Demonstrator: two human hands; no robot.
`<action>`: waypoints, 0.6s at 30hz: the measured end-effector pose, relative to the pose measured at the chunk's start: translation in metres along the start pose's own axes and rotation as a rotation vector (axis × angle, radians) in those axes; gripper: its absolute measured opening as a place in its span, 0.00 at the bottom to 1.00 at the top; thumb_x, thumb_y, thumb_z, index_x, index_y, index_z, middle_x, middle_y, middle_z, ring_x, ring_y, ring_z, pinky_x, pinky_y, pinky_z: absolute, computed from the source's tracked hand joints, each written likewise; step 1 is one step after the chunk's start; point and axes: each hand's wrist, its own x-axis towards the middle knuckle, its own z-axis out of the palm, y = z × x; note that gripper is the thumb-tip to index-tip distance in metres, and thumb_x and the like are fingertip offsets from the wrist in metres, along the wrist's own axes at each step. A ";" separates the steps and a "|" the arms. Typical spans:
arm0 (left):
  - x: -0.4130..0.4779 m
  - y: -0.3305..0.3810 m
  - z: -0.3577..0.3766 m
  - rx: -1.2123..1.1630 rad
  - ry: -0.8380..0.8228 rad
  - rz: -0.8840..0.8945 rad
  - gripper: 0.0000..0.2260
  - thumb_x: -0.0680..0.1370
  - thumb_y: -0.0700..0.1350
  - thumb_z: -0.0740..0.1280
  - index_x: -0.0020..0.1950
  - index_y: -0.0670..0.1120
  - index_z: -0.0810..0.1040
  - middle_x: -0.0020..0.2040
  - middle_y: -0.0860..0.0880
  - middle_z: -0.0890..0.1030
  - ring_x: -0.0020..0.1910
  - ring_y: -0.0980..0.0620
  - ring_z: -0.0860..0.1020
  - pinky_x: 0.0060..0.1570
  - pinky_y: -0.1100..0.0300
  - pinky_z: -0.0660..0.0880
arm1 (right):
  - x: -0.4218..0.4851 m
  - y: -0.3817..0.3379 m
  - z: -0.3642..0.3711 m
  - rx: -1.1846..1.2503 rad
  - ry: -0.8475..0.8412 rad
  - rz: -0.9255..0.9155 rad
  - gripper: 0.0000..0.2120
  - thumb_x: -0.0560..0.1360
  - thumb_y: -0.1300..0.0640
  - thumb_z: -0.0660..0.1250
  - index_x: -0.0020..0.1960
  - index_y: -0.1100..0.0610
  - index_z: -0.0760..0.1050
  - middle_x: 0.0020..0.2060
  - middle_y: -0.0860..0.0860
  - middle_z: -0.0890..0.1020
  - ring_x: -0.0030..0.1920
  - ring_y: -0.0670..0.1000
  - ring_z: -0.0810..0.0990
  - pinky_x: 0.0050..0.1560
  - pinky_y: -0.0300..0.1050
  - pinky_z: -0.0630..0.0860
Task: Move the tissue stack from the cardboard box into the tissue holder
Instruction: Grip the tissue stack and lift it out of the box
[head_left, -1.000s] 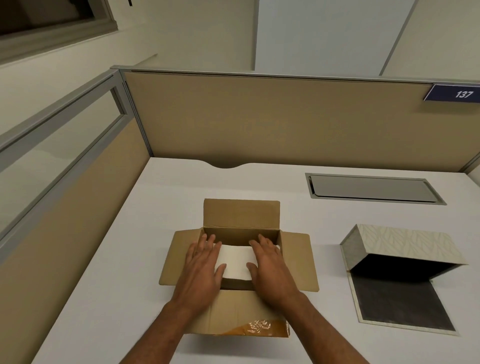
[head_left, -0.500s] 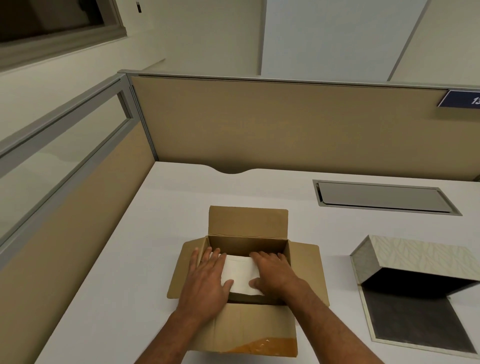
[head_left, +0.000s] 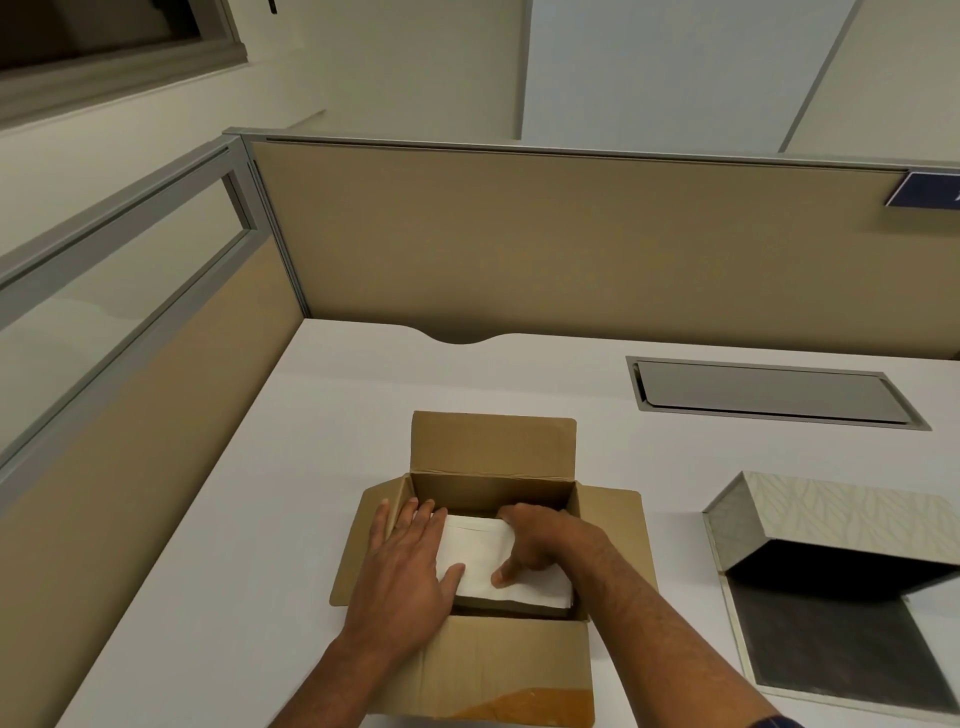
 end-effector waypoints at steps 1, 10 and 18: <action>0.000 0.000 0.000 -0.002 0.003 0.001 0.33 0.78 0.66 0.52 0.80 0.56 0.49 0.82 0.54 0.51 0.81 0.51 0.45 0.76 0.51 0.34 | 0.002 0.000 0.000 -0.003 -0.007 0.006 0.37 0.69 0.48 0.78 0.73 0.52 0.66 0.70 0.53 0.73 0.68 0.59 0.73 0.69 0.57 0.71; 0.000 0.000 0.000 -0.030 0.029 0.023 0.34 0.78 0.67 0.52 0.80 0.54 0.49 0.82 0.53 0.52 0.81 0.53 0.48 0.76 0.54 0.34 | 0.012 0.000 -0.008 0.018 -0.100 0.057 0.38 0.65 0.48 0.80 0.70 0.54 0.68 0.67 0.53 0.75 0.65 0.58 0.75 0.64 0.56 0.74; 0.000 -0.002 0.003 -0.075 0.053 0.027 0.38 0.76 0.69 0.53 0.80 0.54 0.47 0.82 0.53 0.50 0.81 0.54 0.47 0.76 0.55 0.34 | 0.015 0.002 -0.003 0.005 -0.089 0.040 0.45 0.63 0.46 0.81 0.74 0.51 0.63 0.71 0.52 0.71 0.68 0.58 0.72 0.67 0.58 0.73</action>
